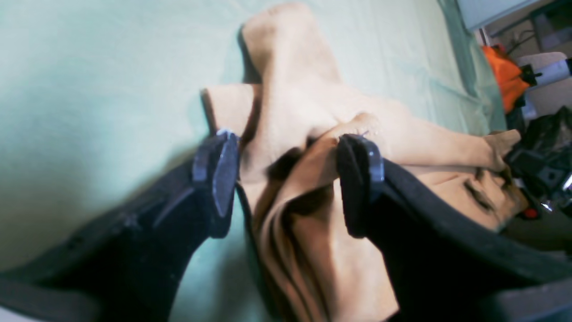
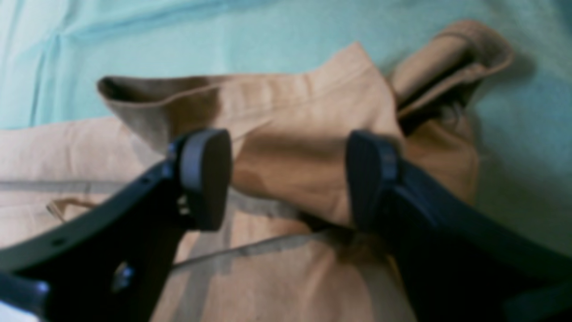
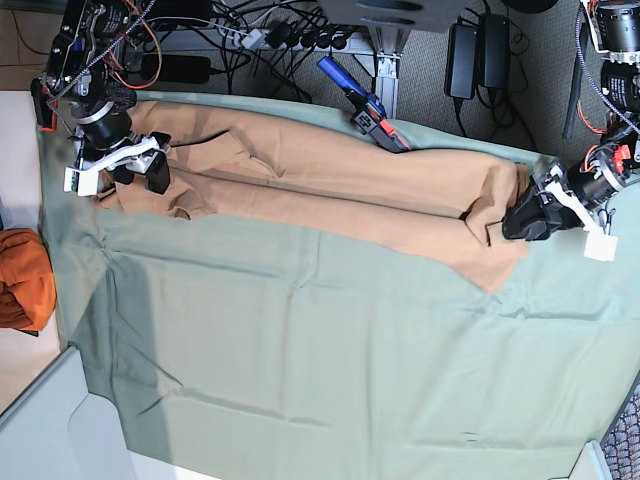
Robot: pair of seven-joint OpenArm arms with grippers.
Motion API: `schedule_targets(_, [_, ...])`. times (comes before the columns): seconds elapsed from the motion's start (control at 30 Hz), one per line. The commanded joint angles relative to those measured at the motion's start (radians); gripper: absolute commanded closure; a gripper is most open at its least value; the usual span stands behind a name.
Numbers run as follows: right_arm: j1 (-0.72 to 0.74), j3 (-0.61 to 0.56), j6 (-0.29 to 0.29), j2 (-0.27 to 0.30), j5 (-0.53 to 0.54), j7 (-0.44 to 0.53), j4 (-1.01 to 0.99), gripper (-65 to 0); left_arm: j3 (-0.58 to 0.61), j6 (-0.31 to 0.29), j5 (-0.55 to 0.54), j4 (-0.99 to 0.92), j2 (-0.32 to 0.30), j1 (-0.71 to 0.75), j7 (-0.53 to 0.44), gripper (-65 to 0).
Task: Fold the T-shirt properly
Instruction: 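Drag the left gripper's end of the strip toward the right gripper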
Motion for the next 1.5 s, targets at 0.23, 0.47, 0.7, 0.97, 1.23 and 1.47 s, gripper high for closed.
schedule_targets(0.23, [0.003,0.01,0.095,0.016,0.011,0.022,0.018,-41.0,0.13,-0.013,-0.022,0.011,-0.003,0.0,0.018,-39.1])
schedule_targets(0.47, [0.003,0.01,0.095,0.016,0.011,0.022,0.018,-41.0,0.129,-0.013,-0.021,0.011,0.017,-0.014,-0.024,-21.1])
schedule_targets(0.7, [0.003,0.011,0.095,0.016,0.034,0.022,0.018,-40.9,0.129,-0.013,0.049,0.011,0.016,-0.042,-0.027,0.0])
schedule_targets(0.97, [0.003,0.114,0.095,-0.004,0.111,-0.011,0.066,-40.9,0.091,-0.013,0.054,0.018,-0.021,-0.109,-0.022,0.0])
schedule_targets(1.23, [0.003,0.18,0.095,-0.014,0.116,-0.012,0.11,-40.9,0.093,-0.013,0.156,0.013,-0.05,-0.212,-0.053,0.0])
schedule_targets(1.47, [0.003,0.18,0.095,-0.014,0.112,-0.013,0.11,-40.9,0.163,-0.013,0.275,-0.111,-0.068,-0.361,-0.127,0.0])
